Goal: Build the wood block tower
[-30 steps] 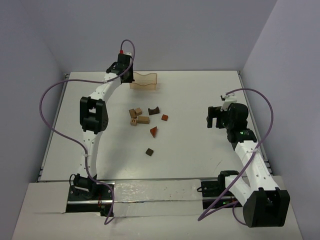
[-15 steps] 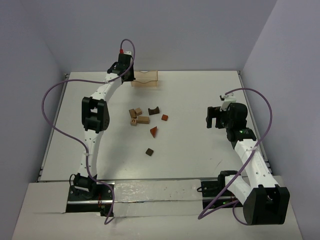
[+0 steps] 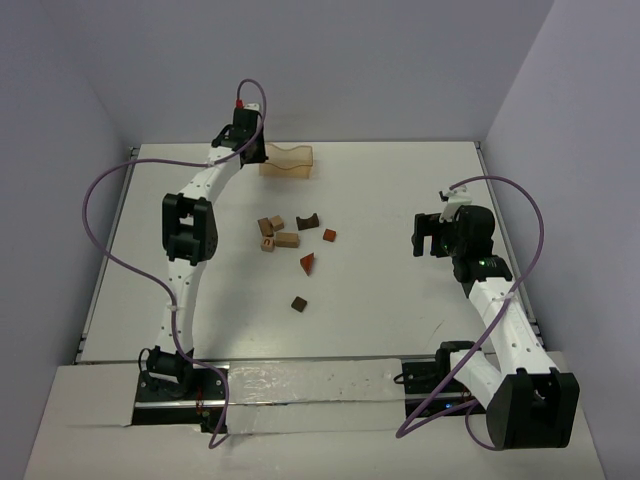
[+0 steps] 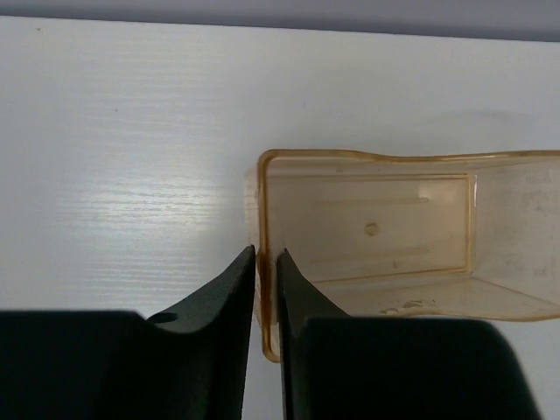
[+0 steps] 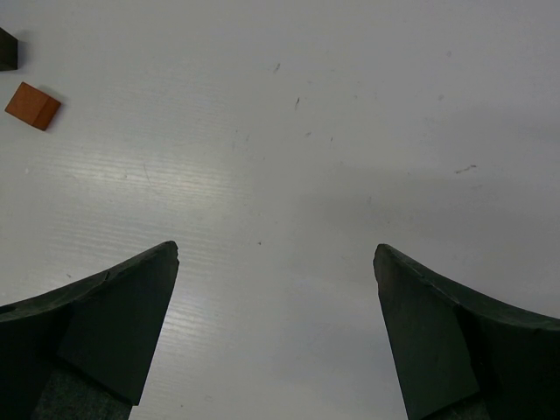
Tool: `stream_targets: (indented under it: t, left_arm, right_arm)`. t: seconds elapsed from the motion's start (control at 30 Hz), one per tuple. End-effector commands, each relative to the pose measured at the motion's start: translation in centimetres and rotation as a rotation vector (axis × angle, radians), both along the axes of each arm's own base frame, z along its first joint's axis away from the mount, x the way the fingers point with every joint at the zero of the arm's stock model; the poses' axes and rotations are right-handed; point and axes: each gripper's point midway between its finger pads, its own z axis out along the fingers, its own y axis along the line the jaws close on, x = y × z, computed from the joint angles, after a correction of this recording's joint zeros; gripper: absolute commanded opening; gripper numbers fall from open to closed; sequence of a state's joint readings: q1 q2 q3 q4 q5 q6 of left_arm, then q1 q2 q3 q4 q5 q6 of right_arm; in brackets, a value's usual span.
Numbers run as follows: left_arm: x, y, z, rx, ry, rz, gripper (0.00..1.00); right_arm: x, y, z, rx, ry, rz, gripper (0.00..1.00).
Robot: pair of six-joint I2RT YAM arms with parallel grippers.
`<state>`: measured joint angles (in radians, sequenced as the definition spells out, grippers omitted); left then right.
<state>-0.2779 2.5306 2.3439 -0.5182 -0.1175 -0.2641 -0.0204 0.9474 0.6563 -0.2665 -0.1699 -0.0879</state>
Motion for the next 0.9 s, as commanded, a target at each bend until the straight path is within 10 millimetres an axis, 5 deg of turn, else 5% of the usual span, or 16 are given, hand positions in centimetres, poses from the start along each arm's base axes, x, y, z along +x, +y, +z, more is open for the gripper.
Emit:
stream_targets:
  t: [0.0, 0.13, 0.3, 0.43, 0.5, 0.57, 0.73, 0.77, 0.8, 0.87]
  left_arm:
    - [1.8, -1.1, 2.3, -0.061, -0.088, -0.013, 0.25]
    - [1.9, -1.3, 2.4, -0.068, -0.090, -0.020, 0.45]
    - [1.9, -1.2, 4.9, -0.064, -0.130, -0.043, 0.72]
    - [0.9, -1.3, 12.2, -0.091, -0.225, -0.099, 0.90]
    - [0.0, -1.6, 14.0, -0.101, -0.240, -0.137, 0.92]
    - [-2.2, -2.1, 18.1, -0.121, -0.286, -0.211, 0.96]
    - [-8.3, -3.2, 21.3, -0.157, -0.276, -0.387, 0.97]
    - [-9.3, -3.2, 20.3, -0.154, -0.248, -0.411, 0.96]
    - [-10.8, -3.5, 21.6, -0.171, -0.258, -0.447, 0.95]
    - [-13.1, -3.6, 19.7, -0.175, -0.203, -0.492, 0.90]
  right_arm:
    - [1.1, -0.2, 2.4, -0.007, -0.057, 0.004, 1.00]
    - [1.1, -0.2, 2.4, -0.007, -0.057, 0.003, 1.00]
    - [1.0, -0.1, 2.5, -0.005, -0.061, 0.004, 1.00]
    - [0.9, 0.1, 3.1, 0.001, -0.079, 0.014, 1.00]
    - [0.8, 0.1, 3.4, 0.002, -0.089, 0.017, 1.00]
    - [0.7, 0.2, 3.6, 0.002, -0.098, 0.021, 1.00]
    - [0.2, 0.8, 4.3, 0.006, -0.119, 0.063, 1.00]
    - [0.0, 0.9, 4.5, 0.007, -0.123, 0.070, 1.00]
    - [-0.1, 1.1, 4.6, 0.012, -0.127, 0.082, 1.00]
    - [-0.3, 1.3, 4.7, 0.013, -0.133, 0.092, 1.00]
